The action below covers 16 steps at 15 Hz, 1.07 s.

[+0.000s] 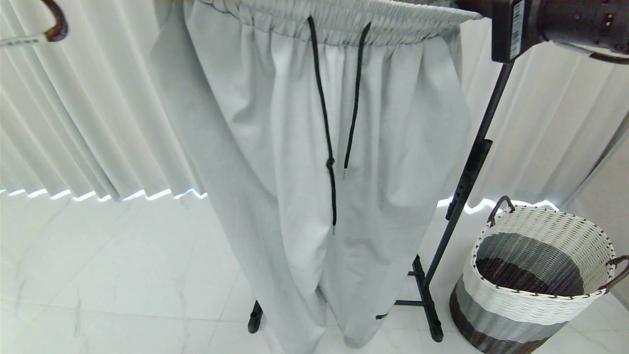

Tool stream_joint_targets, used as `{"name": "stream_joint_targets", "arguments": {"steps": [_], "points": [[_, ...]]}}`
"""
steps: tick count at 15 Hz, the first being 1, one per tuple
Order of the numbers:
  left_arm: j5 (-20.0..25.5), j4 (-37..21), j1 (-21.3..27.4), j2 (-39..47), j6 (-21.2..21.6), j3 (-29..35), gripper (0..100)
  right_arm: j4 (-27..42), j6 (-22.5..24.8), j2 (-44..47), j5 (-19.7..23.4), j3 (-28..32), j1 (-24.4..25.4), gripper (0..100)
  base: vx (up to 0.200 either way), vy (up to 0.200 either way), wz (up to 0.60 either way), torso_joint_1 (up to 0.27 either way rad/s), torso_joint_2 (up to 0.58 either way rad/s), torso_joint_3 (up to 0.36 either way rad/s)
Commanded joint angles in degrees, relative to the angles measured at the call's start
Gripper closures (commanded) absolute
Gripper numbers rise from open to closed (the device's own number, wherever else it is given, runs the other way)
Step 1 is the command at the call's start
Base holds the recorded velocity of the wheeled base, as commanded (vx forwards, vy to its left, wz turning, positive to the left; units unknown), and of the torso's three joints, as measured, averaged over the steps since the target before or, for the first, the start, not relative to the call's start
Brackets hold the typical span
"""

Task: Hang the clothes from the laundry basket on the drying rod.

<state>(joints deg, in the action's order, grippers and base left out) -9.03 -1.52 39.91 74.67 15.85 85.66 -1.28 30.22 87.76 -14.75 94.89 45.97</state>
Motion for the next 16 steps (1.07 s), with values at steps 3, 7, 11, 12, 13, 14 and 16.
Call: {"name": "stream_joint_targets", "arguments": {"steps": [3,7,11,12,13,14,16], "points": [[-0.9,0.5,5.2,8.7,0.2,4.7,100,12.4,-0.2,-8.7,1.0,0.6,-1.2,100,0.000,0.000,0.00,0.000,0.00,0.000],[-0.8,0.7,5.1,14.5,0.1,11.1,100,25.9,-0.2,-15.7,7.6,-0.3,6.1,100,0.000,0.000,0.00,0.000,0.00,0.000],[-0.9,1.0,5.0,18.7,-0.1,15.3,100,28.0,-0.1,-17.5,7.4,-3.7,14.9,100,0.000,0.000,0.00,0.000,0.00,0.000],[-1.2,1.0,5.0,18.8,0.1,15.5,100,27.9,0.2,-17.4,7.3,-3.8,15.1,100,0.000,0.000,0.00,0.000,0.00,0.000],[-2.0,1.0,5.0,18.8,0.1,15.4,100,27.7,0.2,-17.4,7.3,-3.8,15.3,100,0.000,0.000,0.00,0.000,0.00,0.000],[-3.0,1.0,5.0,18.7,0.1,15.2,100,27.7,0.2,-17.4,7.2,-3.9,15.6,100,0.000,0.000,0.00,0.000,0.00,0.000],[-5.6,0.3,5.1,17.8,-0.2,15.0,100,27.9,0.2,-17.5,6.6,-4.0,15.6,100,0.000,0.000,0.00,0.000,0.00,0.000]]}}
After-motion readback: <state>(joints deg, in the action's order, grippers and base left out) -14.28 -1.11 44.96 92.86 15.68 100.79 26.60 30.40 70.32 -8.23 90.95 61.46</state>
